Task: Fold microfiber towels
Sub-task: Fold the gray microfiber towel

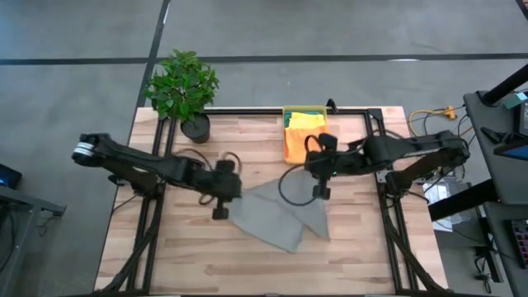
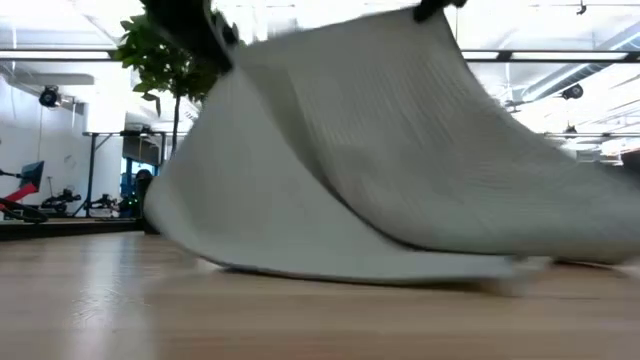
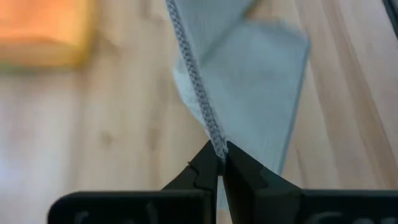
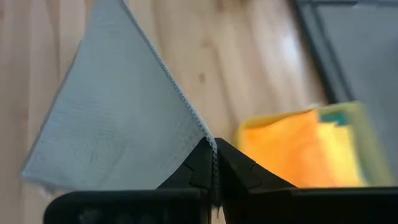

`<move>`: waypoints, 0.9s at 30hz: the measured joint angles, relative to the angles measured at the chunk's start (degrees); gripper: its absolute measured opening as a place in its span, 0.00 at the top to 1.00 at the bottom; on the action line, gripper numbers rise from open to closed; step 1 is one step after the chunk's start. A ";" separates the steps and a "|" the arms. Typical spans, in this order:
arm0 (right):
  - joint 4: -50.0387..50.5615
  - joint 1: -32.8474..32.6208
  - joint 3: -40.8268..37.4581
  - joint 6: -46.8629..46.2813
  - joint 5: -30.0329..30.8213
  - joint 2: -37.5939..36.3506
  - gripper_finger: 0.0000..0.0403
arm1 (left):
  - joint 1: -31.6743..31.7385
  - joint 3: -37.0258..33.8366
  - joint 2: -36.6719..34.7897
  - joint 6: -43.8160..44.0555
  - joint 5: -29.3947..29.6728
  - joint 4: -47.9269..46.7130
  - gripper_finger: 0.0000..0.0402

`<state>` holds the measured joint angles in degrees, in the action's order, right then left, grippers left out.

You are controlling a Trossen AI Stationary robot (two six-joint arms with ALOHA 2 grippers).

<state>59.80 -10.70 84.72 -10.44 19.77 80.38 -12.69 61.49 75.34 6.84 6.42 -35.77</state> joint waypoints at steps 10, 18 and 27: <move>4.36 0.61 10.55 0.83 3.01 0.35 0.98 | 0.09 10.32 -9.13 -4.40 8.83 -9.75 1.00; 4.31 -3.49 11.70 -6.28 1.82 0.46 0.98 | -1.18 19.97 -5.42 -4.18 0.71 -23.07 1.00; 2.51 -15.34 11.68 -22.55 -0.48 0.90 0.98 | -5.98 26.73 -3.25 -1.05 -10.14 -29.22 1.00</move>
<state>62.31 -26.04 96.40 -33.00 19.29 81.28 -18.67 88.22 72.09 5.79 -3.72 -64.99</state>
